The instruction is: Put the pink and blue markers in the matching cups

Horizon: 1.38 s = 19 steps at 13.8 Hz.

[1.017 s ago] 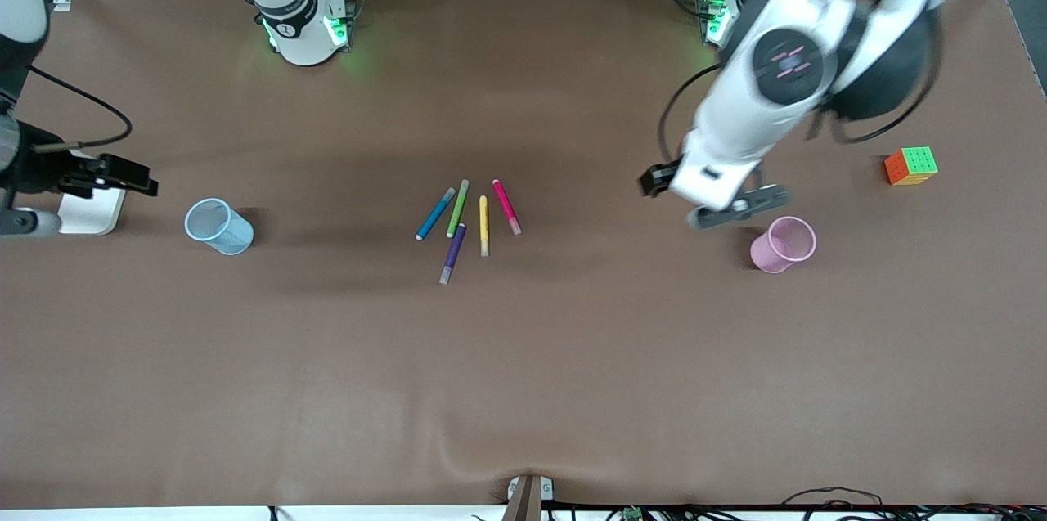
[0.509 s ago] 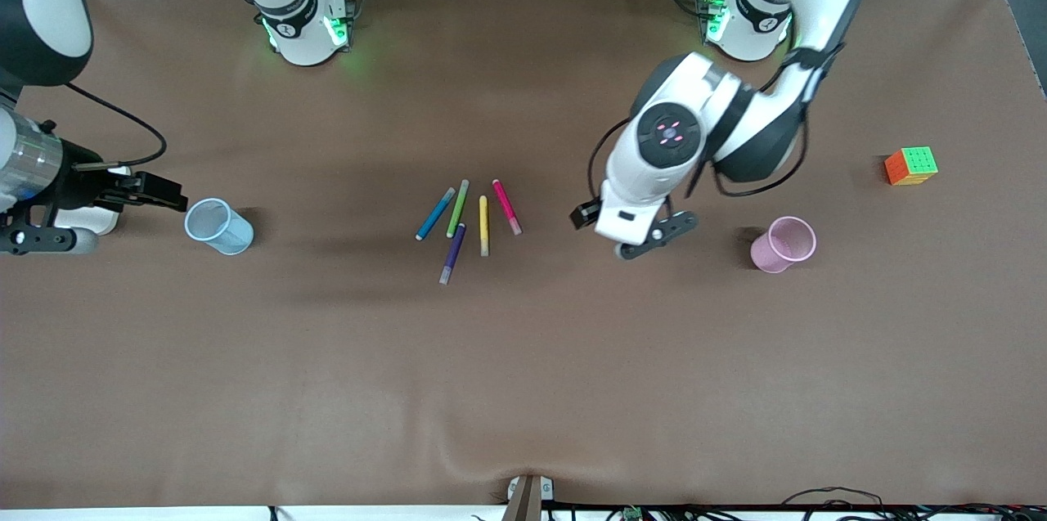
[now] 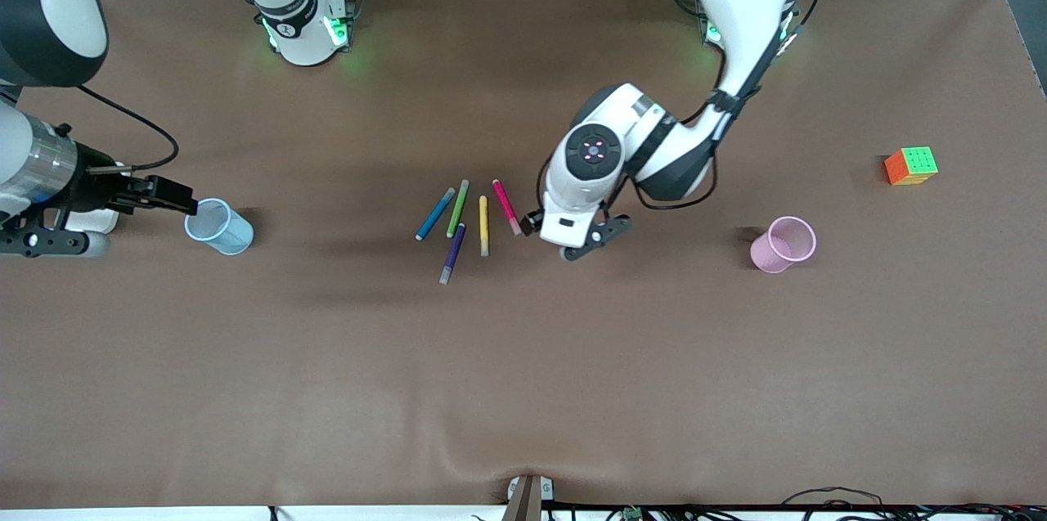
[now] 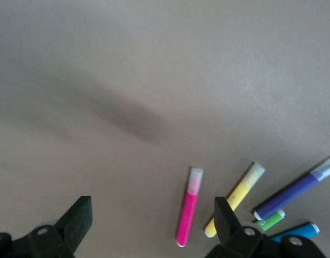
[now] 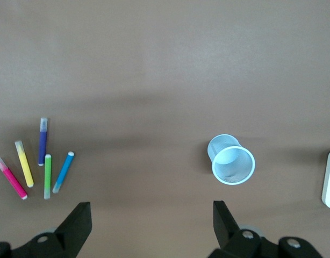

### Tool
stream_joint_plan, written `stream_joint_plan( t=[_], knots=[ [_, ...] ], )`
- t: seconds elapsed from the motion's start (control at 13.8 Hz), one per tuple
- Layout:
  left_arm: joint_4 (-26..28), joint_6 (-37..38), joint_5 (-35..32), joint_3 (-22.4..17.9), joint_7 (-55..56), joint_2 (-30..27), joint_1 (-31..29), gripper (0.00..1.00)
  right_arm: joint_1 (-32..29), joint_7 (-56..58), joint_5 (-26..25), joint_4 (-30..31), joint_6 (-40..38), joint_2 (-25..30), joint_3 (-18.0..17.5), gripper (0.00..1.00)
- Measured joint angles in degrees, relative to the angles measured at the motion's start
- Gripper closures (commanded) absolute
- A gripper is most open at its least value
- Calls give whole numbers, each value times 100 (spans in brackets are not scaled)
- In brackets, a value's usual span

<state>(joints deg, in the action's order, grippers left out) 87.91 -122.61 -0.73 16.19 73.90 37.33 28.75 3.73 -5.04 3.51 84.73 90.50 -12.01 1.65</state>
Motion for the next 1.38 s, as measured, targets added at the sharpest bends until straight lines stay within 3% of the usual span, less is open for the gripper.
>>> stream_joint_plan(
  t=[0.65, 1.02, 1.24, 1.38],
  knots=[
    [-298, -984, -2, -577, 419, 888, 968, 0, 322, -470, 1, 3, 204, -289, -1, 0],
    [-417, -1063, -2, -953, 532, 1155, 1486, 0, 393, -470, 1, 7, 244, -460, -5, 0],
    [-509, -1064, -2, -970, 612, 1230, 1540, 47, 479, -512, 1, 8, 271, -562, -6, 0],
    [-525, -1063, -2, -981, 612, 1237, 1540, 70, 557, -700, 1, 8, 276, -611, -8, 0]
  ],
)
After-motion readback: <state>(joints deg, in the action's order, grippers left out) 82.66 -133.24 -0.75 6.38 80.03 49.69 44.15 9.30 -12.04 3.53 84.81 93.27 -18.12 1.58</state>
